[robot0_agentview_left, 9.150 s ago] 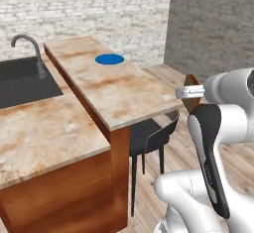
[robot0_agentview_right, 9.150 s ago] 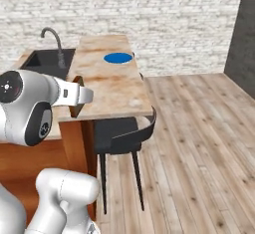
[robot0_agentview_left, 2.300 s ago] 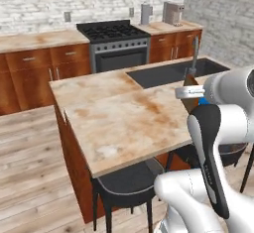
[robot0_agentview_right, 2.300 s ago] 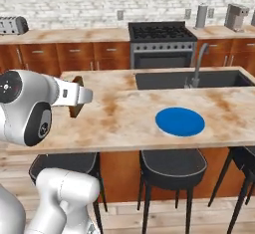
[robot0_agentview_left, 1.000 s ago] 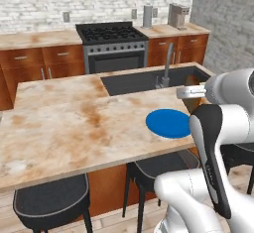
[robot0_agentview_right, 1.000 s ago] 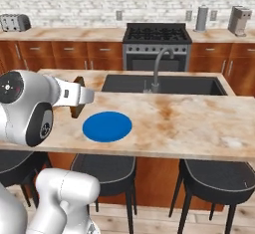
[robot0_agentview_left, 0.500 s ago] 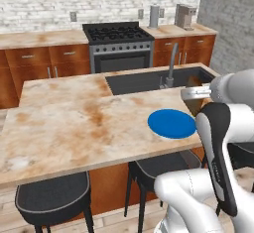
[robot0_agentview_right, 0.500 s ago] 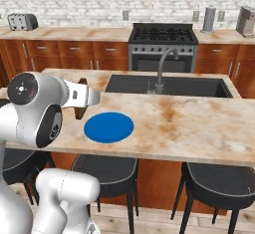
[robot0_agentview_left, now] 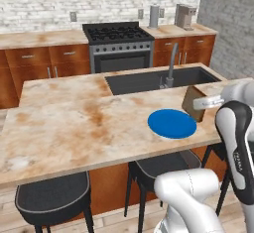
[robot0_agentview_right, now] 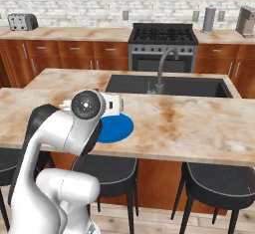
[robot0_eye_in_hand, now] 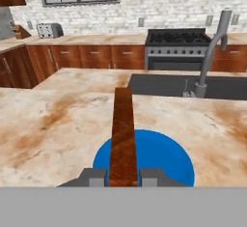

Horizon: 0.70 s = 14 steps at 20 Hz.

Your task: Start the toaster. Once the lever pops up, take the bread to the plate on the dining counter.

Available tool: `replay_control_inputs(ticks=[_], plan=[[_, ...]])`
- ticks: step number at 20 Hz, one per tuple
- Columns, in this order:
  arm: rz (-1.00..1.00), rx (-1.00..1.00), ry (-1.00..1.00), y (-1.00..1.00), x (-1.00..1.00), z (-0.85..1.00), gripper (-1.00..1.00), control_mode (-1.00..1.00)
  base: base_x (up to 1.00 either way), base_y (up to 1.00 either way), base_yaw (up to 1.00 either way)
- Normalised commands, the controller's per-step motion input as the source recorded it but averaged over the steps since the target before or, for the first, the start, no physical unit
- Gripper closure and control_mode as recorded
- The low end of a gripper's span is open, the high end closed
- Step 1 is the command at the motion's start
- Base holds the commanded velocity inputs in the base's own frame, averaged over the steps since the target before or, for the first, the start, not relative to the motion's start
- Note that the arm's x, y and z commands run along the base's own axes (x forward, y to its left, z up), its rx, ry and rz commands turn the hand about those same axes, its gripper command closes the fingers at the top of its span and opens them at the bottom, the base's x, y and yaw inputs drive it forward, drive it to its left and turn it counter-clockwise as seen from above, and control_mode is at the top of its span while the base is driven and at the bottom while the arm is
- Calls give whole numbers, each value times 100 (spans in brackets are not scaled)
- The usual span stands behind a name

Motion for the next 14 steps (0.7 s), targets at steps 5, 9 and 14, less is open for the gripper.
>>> replay_control_inputs(ticks=[5,9,14], plan=[[7,0,0,0,53,-36,100,-100,0,0,0],[4,0,0,0,42,-30,100,-100,0,0,0],[5,0,5,0,35,-23,100,-100,0,0,0]])
